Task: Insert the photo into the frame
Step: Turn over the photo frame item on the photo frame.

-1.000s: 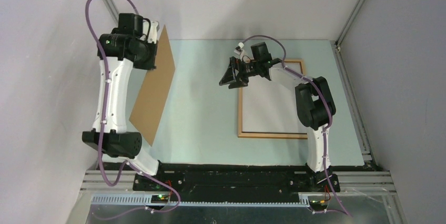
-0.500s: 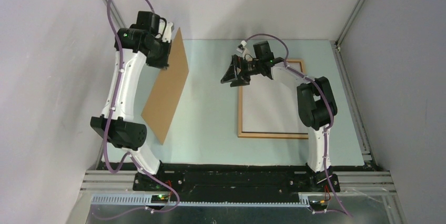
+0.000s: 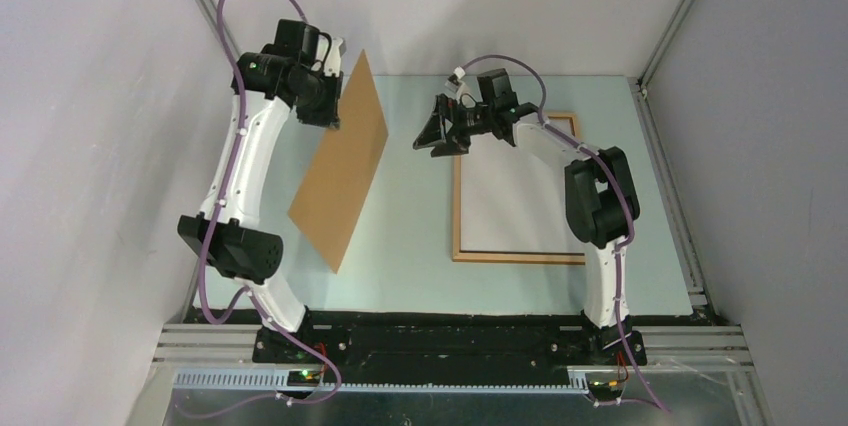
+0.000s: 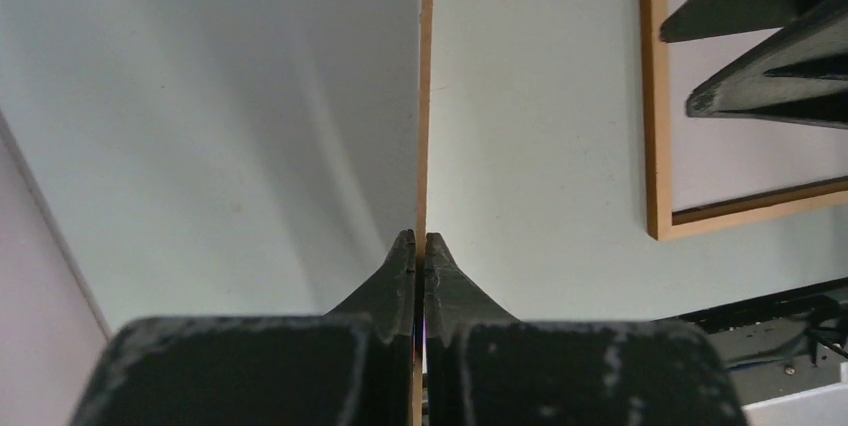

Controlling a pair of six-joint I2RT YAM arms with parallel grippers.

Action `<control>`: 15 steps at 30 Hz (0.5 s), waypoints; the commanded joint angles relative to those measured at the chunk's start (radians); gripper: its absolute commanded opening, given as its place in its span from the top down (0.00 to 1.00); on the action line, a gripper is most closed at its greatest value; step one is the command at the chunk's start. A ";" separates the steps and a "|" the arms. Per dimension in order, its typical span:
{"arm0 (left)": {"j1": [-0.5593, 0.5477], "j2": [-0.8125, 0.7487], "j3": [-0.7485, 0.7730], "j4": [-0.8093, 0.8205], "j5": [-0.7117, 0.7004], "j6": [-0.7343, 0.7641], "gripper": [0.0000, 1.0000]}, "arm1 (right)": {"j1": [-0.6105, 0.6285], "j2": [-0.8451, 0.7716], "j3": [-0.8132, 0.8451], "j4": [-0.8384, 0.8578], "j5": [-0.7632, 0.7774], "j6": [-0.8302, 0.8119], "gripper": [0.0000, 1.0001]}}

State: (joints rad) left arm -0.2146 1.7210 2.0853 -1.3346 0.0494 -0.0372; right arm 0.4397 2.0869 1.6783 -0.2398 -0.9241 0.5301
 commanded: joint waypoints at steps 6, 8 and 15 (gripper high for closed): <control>-0.028 -0.028 -0.018 0.106 0.119 -0.078 0.97 | 0.028 -0.037 0.103 0.010 -0.015 0.052 0.01; -0.034 -0.032 -0.032 0.116 0.135 -0.083 0.92 | 0.030 -0.035 0.111 0.036 -0.031 0.081 0.01; -0.054 -0.043 -0.043 0.129 0.167 -0.085 0.70 | 0.047 -0.029 0.176 0.027 -0.049 0.112 0.01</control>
State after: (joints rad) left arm -0.2523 1.7210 2.0418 -1.2484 0.1673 -0.1024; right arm 0.4747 2.0869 1.7782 -0.2295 -0.9447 0.6155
